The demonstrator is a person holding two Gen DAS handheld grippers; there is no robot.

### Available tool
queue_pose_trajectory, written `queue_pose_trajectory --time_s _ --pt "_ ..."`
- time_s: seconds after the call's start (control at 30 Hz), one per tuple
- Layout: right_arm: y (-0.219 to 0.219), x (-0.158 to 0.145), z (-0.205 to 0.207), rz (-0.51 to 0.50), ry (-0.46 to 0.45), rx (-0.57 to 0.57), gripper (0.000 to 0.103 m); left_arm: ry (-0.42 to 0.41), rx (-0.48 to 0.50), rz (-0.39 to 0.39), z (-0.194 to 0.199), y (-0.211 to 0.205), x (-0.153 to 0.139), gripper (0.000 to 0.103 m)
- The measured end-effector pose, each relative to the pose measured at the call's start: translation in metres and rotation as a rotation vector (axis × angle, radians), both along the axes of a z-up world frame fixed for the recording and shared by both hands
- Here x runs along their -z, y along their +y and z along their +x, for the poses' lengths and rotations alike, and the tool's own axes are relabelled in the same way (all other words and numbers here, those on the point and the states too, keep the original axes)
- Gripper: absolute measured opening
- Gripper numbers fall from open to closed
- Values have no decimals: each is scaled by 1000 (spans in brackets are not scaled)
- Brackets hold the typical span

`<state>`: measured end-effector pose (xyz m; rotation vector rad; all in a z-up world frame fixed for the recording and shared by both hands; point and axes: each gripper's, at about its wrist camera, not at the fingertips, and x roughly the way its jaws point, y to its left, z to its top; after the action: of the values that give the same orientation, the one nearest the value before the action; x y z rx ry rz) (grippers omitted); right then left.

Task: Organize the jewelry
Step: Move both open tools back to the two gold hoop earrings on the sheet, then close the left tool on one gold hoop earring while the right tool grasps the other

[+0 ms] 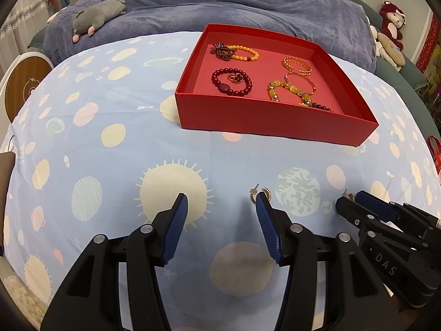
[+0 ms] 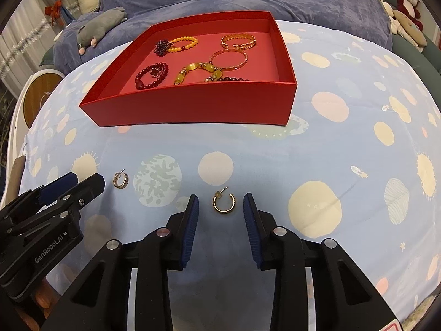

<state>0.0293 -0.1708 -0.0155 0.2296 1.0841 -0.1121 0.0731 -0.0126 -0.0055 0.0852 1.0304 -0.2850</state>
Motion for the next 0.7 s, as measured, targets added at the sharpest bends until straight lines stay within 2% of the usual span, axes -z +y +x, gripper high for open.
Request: queue_pose_trajectory --time_s 0.07,0.13,0.5,0.7 --pt "1 0 0 -17 -1 -2 21 4 2 -9 0 -1 1 53" --pt "0 1 -1 -34 -1 -4 17 2 9 -8 -1 -4 1 53" --pt "-2 1 -3 -15 0 3 16 13 38 32 2 -21 13 52" --pt "-2 1 -4 -12 0 4 16 -7 47 60 4 -26 14 40"
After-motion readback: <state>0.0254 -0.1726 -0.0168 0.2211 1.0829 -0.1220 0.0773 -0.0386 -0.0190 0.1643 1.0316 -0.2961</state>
